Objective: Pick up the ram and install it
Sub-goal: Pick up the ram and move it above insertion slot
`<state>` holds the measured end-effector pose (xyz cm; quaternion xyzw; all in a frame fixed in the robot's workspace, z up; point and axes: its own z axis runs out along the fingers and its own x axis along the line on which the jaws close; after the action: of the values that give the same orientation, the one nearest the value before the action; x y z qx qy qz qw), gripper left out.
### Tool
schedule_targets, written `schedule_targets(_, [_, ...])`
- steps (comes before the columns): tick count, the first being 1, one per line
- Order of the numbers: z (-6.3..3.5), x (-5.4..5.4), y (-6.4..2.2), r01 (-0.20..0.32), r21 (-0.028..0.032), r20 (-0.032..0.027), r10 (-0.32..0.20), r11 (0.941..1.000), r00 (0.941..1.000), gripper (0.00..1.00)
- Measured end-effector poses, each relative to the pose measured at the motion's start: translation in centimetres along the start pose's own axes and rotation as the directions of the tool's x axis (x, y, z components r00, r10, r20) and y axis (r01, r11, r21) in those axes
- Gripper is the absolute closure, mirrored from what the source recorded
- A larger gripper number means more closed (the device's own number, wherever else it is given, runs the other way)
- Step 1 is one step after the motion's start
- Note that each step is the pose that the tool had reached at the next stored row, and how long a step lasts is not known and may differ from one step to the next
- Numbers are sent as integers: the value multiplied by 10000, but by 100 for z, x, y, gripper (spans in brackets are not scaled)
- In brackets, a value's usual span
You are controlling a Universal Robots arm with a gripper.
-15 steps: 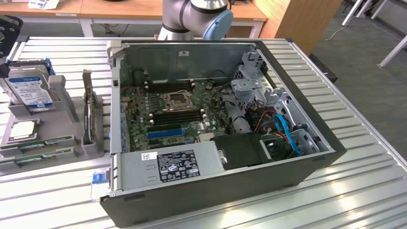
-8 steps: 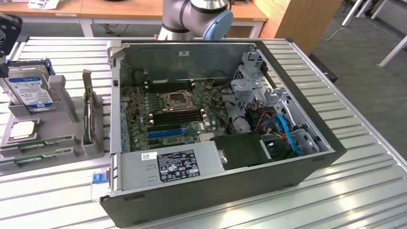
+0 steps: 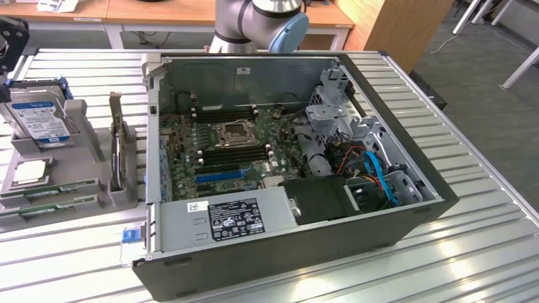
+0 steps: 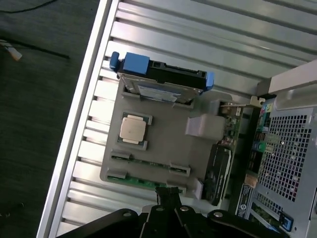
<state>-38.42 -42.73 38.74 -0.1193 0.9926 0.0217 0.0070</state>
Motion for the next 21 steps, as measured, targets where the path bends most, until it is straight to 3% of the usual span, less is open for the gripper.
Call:
schedule_targets(5, [0, 0, 0, 680, -16, -37, -680, 9977, 9977, 90])
schedule_targets(11, [1, 0, 0, 1450, -37, -76, -1450, 9894, 9894, 90])
schedule_targets(17, [1, 0, 0, 2193, -59, -108, -2194, 9756, 9756, 90])
schedule_targets(21, [2, 0, 0, 2695, -73, -127, -2695, 9630, 9629, 90])
